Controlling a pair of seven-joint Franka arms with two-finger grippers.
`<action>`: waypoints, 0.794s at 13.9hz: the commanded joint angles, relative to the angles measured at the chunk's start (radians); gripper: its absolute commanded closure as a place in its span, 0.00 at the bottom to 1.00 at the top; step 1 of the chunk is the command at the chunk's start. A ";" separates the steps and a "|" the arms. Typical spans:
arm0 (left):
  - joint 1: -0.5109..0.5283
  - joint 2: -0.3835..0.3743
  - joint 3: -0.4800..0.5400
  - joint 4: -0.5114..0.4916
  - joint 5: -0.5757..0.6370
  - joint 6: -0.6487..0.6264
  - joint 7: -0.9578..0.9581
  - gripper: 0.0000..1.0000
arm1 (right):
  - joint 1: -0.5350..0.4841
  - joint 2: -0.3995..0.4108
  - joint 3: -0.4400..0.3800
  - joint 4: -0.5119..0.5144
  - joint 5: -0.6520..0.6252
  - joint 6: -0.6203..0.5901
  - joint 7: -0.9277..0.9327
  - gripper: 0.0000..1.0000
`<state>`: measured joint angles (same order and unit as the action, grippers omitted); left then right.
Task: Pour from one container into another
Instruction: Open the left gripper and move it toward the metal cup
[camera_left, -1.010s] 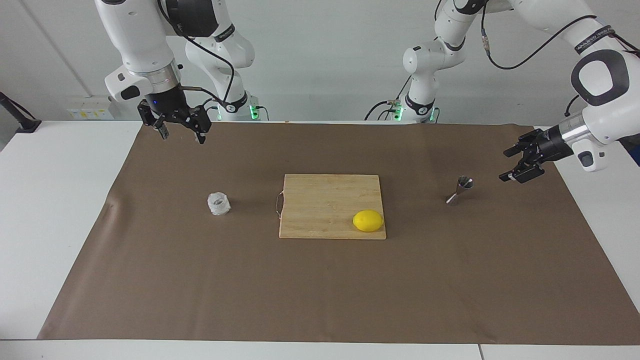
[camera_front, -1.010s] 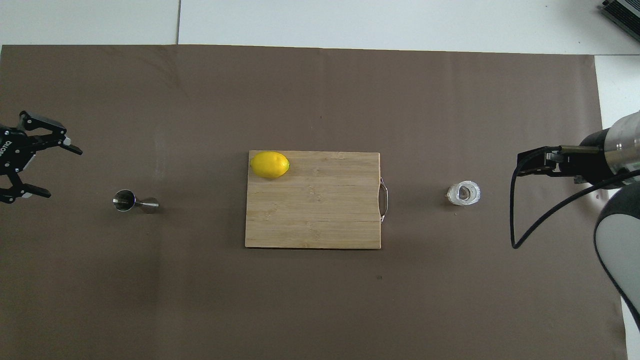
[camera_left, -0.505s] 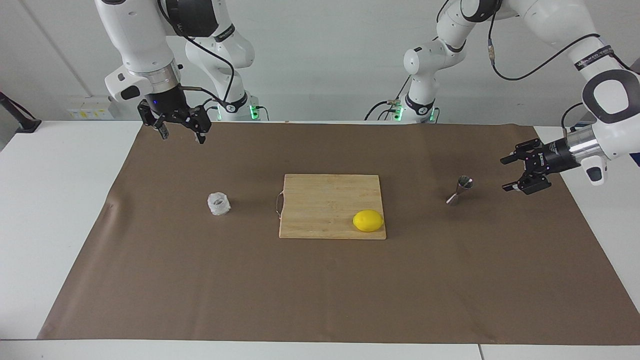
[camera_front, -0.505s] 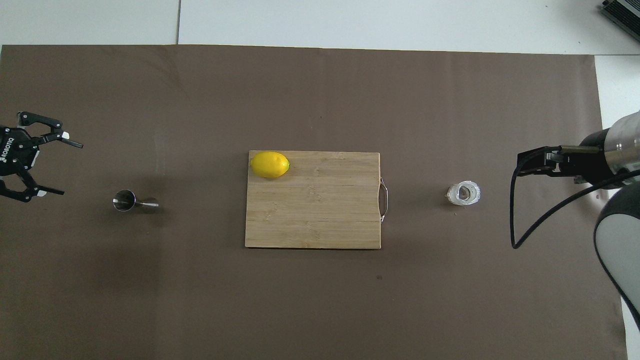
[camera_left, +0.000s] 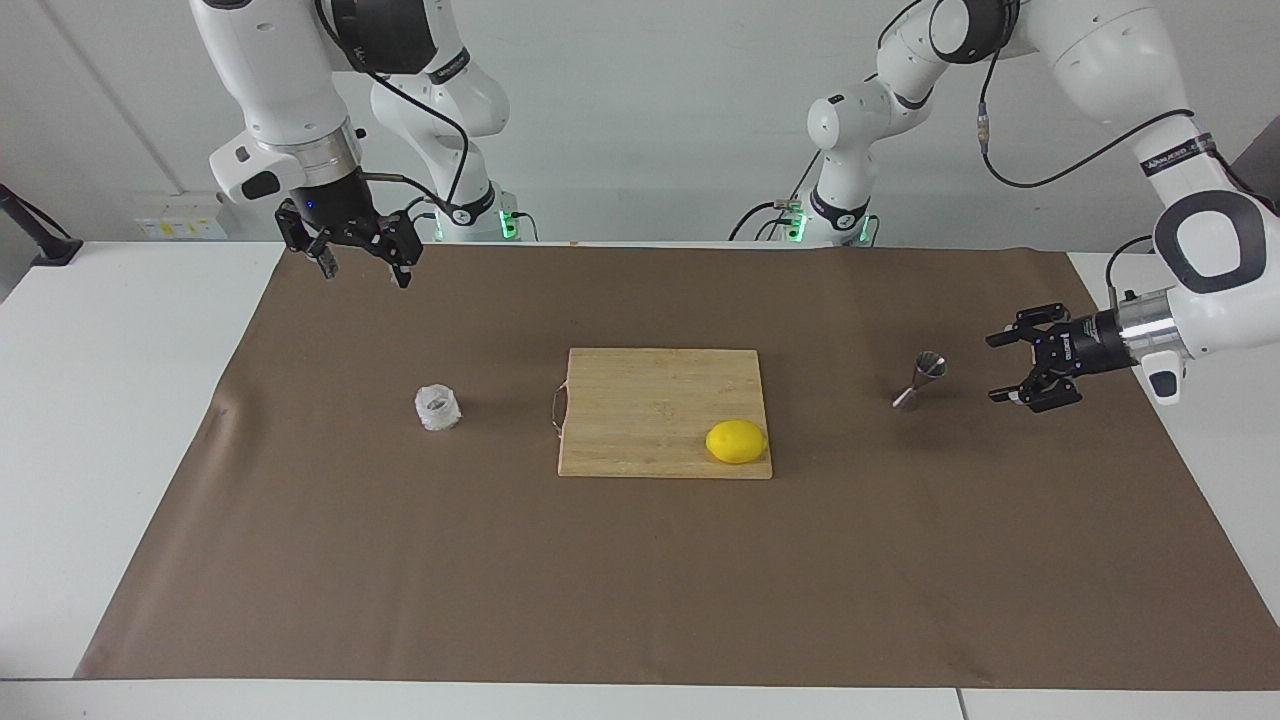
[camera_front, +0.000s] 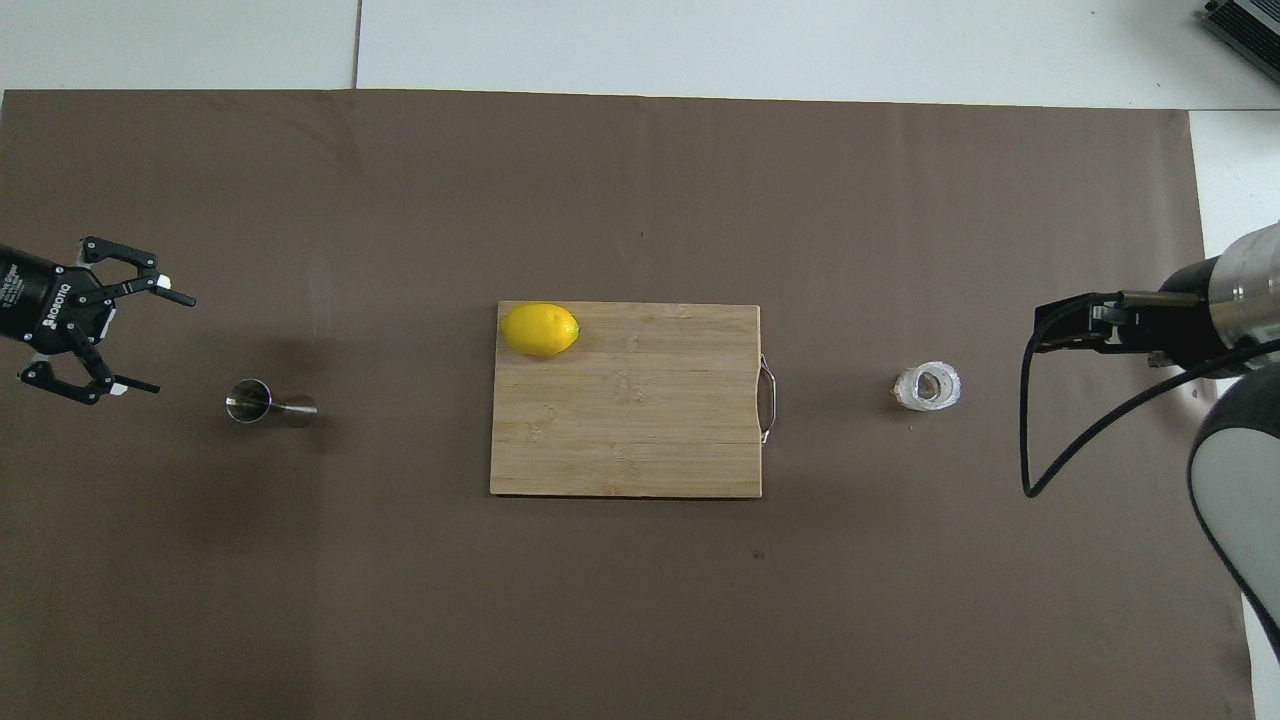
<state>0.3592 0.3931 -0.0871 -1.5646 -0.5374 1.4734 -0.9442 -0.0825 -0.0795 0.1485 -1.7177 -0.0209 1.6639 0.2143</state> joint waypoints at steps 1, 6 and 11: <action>0.021 0.059 -0.008 0.000 -0.044 -0.010 -0.005 0.00 | -0.013 -0.014 0.003 -0.008 0.009 -0.012 -0.012 0.00; 0.056 0.107 -0.008 -0.043 -0.067 -0.010 0.025 0.00 | -0.013 -0.014 0.003 -0.008 0.009 -0.012 -0.012 0.00; 0.118 0.141 -0.008 -0.124 -0.148 -0.036 0.197 0.00 | -0.013 -0.014 0.005 -0.008 0.009 -0.012 -0.013 0.00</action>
<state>0.4418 0.5220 -0.0876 -1.6568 -0.6381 1.4620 -0.8067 -0.0825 -0.0795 0.1485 -1.7177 -0.0209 1.6639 0.2143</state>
